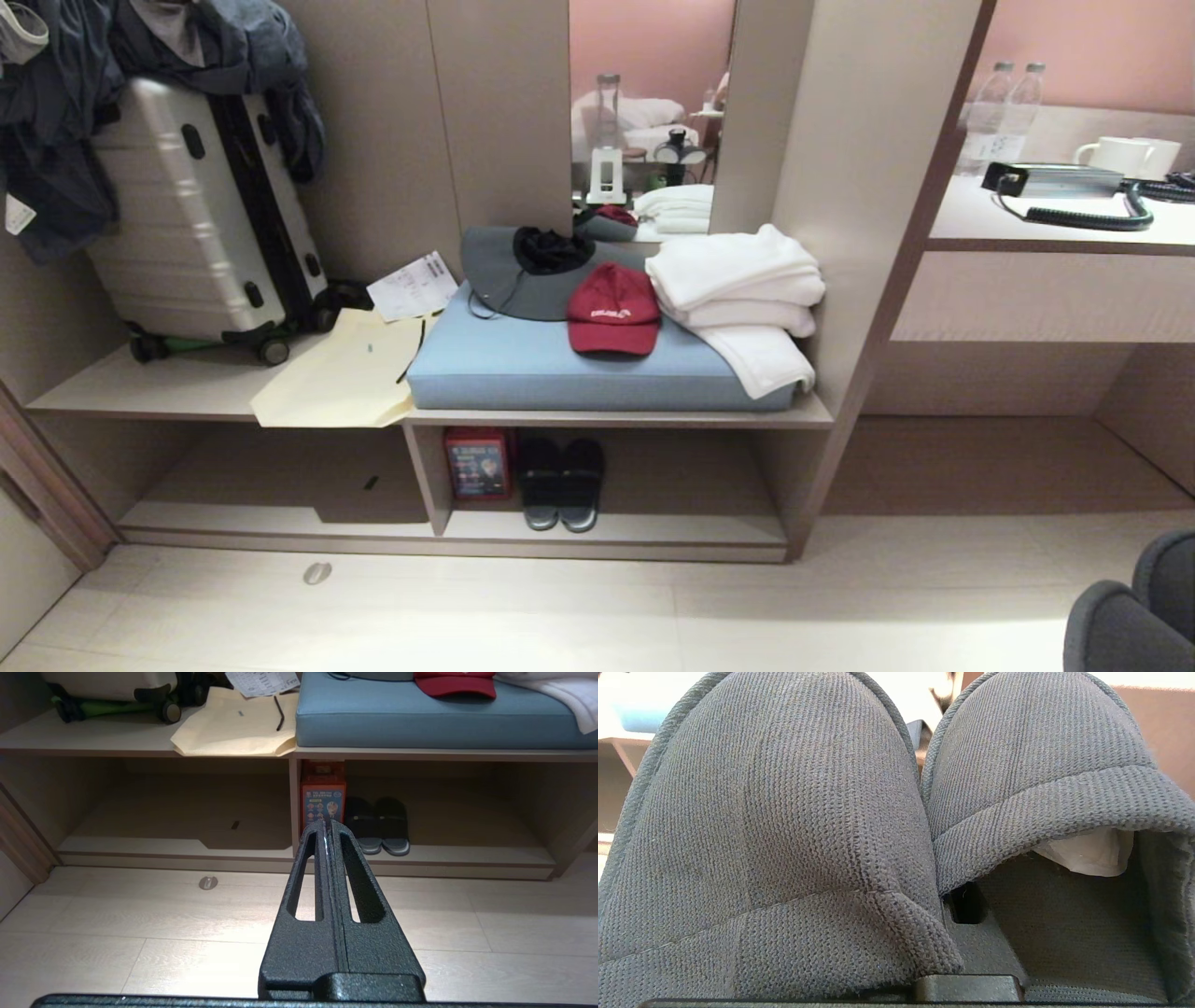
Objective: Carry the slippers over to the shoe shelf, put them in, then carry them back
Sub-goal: Place the slippers on the floor
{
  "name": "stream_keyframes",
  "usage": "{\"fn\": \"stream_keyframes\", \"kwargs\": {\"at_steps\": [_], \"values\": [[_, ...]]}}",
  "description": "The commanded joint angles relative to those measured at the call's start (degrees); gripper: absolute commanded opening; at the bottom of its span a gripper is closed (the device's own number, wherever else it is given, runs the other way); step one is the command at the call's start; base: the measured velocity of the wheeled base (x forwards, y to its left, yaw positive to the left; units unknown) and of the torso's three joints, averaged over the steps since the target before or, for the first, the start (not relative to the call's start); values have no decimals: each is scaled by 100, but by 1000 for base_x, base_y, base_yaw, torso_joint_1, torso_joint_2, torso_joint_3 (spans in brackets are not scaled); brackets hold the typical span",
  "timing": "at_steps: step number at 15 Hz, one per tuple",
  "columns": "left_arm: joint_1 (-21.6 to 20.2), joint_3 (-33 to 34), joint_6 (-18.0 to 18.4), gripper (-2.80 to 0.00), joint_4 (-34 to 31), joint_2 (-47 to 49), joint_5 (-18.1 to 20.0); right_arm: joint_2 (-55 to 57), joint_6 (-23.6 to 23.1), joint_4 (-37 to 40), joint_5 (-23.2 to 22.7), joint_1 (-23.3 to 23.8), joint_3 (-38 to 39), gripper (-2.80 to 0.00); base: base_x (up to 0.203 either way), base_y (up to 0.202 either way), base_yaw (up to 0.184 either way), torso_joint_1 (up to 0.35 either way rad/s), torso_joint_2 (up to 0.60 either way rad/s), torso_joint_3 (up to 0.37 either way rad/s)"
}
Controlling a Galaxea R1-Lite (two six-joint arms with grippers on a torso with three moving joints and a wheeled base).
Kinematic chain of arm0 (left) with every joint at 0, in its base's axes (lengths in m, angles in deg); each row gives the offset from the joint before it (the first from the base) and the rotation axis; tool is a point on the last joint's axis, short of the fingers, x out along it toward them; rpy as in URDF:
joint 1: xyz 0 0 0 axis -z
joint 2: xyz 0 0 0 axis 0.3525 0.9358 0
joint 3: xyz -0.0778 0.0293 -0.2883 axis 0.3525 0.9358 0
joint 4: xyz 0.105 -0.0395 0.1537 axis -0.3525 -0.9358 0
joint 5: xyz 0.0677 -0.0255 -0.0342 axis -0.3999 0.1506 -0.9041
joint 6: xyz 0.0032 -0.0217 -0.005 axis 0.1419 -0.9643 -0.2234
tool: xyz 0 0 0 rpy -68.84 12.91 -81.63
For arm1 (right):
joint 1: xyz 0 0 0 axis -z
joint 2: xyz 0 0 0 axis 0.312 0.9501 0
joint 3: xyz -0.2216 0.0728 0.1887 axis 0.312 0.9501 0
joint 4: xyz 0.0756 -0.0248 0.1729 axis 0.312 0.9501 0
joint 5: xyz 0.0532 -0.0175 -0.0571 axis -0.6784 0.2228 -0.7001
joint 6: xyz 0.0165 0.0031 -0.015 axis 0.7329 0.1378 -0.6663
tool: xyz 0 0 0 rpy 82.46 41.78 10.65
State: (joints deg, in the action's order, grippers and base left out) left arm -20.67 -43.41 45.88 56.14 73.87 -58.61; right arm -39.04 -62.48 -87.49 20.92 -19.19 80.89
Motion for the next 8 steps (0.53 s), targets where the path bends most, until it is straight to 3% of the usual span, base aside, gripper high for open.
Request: {"fn": "stream_keyframes", "kwargs": {"at_steps": [1,8], "values": [[2,0,5,-280,3,5,-4,7,-2,-9,-2,-4,9,-280,0,0,0,2,7,139],[-6,0,13,-280,3,5,5,7,-2,-8,-2,4,9,-280,0,0,0,0,0,21]]}}
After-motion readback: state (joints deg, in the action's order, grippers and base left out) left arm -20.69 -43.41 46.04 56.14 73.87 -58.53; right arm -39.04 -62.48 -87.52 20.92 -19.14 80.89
